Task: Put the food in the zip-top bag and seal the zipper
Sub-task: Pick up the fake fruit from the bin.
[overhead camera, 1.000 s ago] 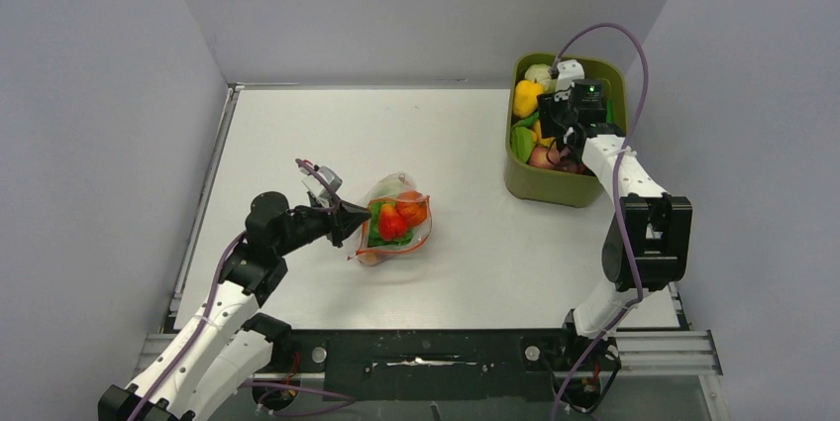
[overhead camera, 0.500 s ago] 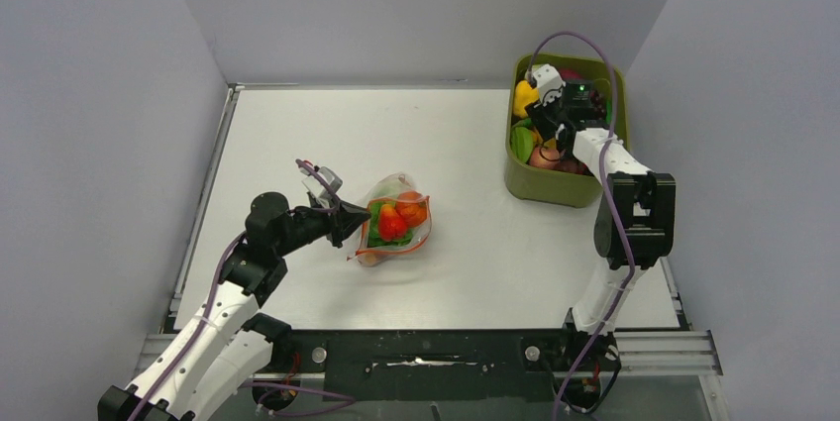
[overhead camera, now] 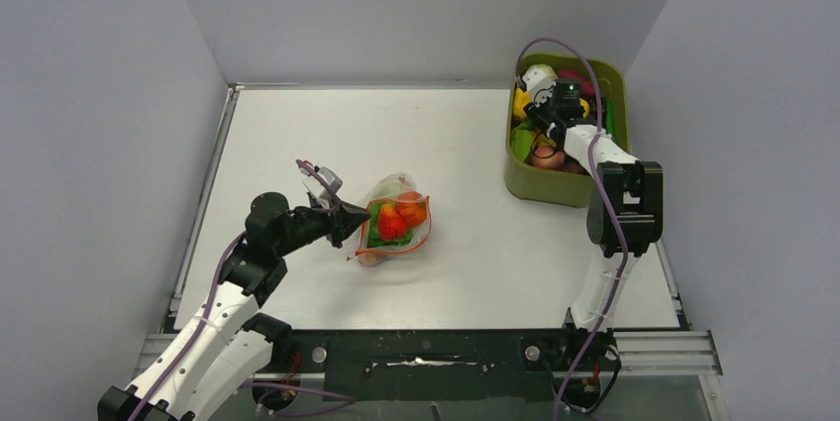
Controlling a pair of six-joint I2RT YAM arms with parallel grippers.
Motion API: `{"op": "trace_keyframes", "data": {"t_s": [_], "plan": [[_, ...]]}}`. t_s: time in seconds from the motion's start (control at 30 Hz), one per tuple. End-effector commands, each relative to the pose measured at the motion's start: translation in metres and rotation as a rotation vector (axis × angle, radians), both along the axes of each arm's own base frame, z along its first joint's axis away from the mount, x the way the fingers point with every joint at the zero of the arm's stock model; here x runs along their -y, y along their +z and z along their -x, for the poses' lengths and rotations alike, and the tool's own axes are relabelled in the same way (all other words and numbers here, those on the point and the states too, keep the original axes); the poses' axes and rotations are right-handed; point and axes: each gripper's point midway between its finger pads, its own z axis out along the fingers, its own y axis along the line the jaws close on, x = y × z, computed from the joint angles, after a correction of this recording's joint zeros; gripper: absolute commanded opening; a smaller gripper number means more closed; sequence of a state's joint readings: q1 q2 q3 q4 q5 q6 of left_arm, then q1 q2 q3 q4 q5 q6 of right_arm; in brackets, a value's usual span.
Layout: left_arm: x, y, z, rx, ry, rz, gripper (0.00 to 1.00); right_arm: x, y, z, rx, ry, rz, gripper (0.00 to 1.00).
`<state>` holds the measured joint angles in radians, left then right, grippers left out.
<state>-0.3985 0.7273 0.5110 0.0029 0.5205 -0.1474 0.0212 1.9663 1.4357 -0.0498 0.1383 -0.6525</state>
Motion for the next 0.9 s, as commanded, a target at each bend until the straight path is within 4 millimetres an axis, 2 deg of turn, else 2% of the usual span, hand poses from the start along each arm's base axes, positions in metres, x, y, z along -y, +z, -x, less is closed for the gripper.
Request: {"op": "trace_keyframes", "data": {"t_s": [0.0, 0.2, 0.4, 0.63, 0.87], "plan": [[0.001, 0.027, -0.003, 0.101, -0.002, 0.031, 0.00, 0.005, 0.032, -0.008, 0.100, -0.009, 0.041, 0.50], [0.002, 0.028, -0.004, 0.101, -0.004, 0.032, 0.00, 0.010, 0.047, -0.001, 0.128, -0.032, 0.059, 0.47], [0.001, 0.029, -0.003, 0.106, -0.002, 0.033, 0.00, 0.009, 0.068, 0.011, 0.181, -0.067, 0.003, 0.44], [0.000, 0.029, -0.003, 0.108, 0.000, 0.033, 0.00, -0.004, 0.071, 0.030, 0.185, -0.074, -0.115, 0.42], [0.000, 0.029, -0.002, 0.107, 0.000, 0.033, 0.00, -0.027, 0.087, 0.056, 0.185, -0.099, -0.237, 0.42]]}}
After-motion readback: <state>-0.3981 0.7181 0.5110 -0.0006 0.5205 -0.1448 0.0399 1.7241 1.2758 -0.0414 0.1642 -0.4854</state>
